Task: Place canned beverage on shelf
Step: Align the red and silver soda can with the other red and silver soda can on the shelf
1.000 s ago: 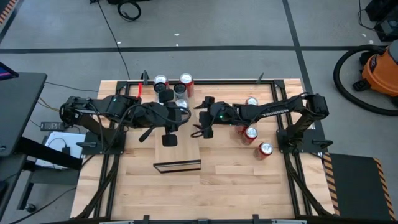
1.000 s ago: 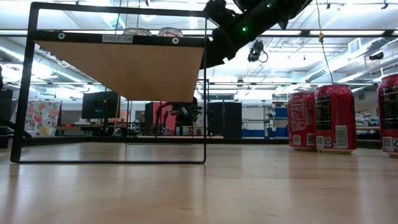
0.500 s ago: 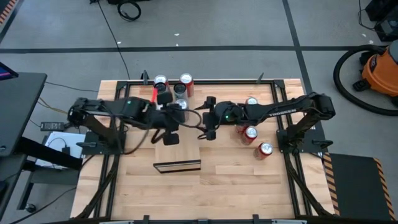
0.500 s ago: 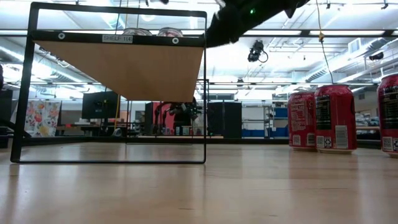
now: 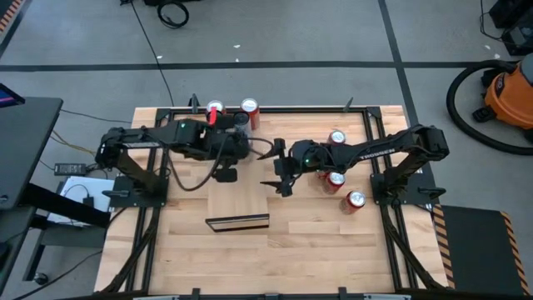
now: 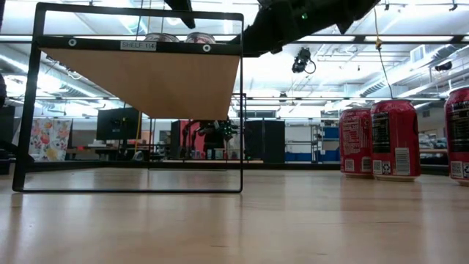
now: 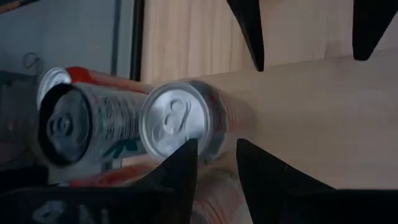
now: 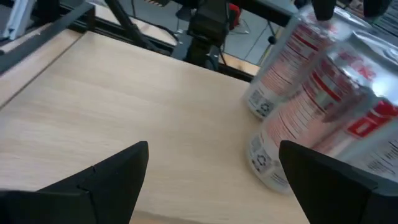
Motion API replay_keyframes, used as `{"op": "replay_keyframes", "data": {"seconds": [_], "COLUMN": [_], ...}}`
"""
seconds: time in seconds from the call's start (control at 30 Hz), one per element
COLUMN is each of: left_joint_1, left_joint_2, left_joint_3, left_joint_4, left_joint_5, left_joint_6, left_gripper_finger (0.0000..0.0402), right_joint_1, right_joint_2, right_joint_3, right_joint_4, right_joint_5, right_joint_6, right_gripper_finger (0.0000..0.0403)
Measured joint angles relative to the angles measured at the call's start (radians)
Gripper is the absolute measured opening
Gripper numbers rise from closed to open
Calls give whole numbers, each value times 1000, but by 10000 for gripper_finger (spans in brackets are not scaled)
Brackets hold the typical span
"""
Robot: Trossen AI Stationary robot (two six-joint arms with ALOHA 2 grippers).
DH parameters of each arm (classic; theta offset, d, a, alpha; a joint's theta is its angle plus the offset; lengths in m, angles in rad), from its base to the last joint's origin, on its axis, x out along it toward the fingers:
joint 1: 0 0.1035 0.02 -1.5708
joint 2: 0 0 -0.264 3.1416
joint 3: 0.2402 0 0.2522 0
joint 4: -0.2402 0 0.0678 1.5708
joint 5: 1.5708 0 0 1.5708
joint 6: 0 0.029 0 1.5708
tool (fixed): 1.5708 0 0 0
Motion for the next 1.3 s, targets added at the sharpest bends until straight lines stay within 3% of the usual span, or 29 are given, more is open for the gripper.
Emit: {"op": "replay_keyframes", "data": {"seconds": [0.47, 0.6, 0.8, 1.3], "left_joint_1": [92, 91, 83, 77], "left_joint_2": [18, 31, 32, 32], "left_joint_3": [1, 2, 2, 3], "left_joint_4": [71, 50, 44, 24], "left_joint_5": [-70, -69, -73, -63], "left_joint_6": [30, 11, -13, -51], "left_gripper_finger": [121, 121, 121, 121], "right_joint_1": [-1, -1, -1, -15], "right_joint_2": [3, 3, 3, 74], "right_joint_3": [-47, -47, -47, -47], "right_joint_4": [81, 112, 142, 237], "right_joint_5": [-1, -10, -127, -144], "right_joint_6": [10, 10, 53, 44], "right_gripper_finger": [372, 372, 372, 372]}}
